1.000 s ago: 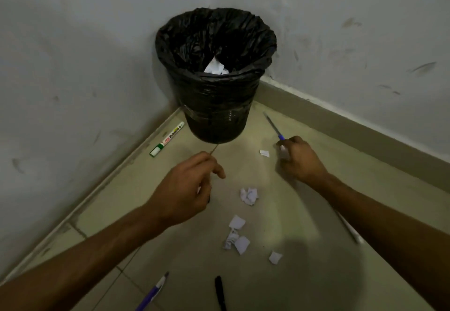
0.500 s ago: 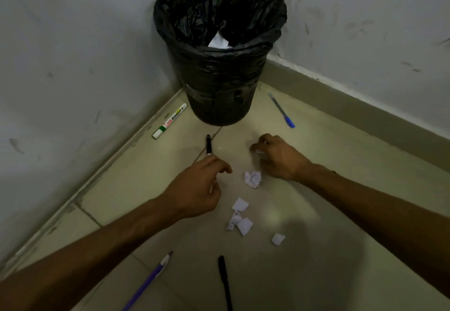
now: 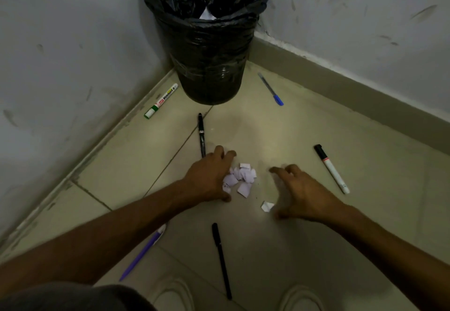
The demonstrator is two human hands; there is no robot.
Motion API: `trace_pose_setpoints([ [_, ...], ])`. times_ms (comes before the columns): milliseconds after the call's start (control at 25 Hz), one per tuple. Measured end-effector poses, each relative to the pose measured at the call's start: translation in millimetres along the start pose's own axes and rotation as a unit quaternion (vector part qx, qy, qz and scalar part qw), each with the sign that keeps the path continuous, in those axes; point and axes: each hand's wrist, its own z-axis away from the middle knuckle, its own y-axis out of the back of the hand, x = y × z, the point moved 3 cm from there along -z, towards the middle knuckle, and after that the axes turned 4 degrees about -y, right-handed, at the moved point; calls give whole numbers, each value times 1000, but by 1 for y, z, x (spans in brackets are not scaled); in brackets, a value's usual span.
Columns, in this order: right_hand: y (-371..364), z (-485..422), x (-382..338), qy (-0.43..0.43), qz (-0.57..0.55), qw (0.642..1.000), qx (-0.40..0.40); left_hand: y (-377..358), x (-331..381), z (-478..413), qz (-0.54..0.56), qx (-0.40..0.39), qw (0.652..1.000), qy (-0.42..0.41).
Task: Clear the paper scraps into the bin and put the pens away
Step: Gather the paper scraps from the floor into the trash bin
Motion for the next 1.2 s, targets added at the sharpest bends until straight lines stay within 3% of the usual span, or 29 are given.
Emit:
trace_pose_setpoints([
  [240, -24, -27, -36, 66, -147, 983, 93, -9, 2, -2, 152, 63, 986, -34],
  [360, -4, -29, -34, 77, -141, 976, 144, -2, -8, 7, 111, 66, 992, -12],
  [480, -4, -33, -30, 46, -48, 994, 92, -1, -19, 13, 72, 32, 996, 40],
  [680, -3, -55, -48, 90, -94, 987, 98, 4, -4, 12, 212, 114, 971, 6],
  [800, 3, -57, -51, 55, -52, 994, 84, 15, -21, 16, 179, 145, 972, 53],
  [920, -13, -57, -72, 82, 11, 994, 65, 17, -31, 24, 173, 183, 964, 79],
  [1200, -27, -75, -80, 143, -85, 980, 112, 16, -34, 25, 232, 223, 941, 105],
])
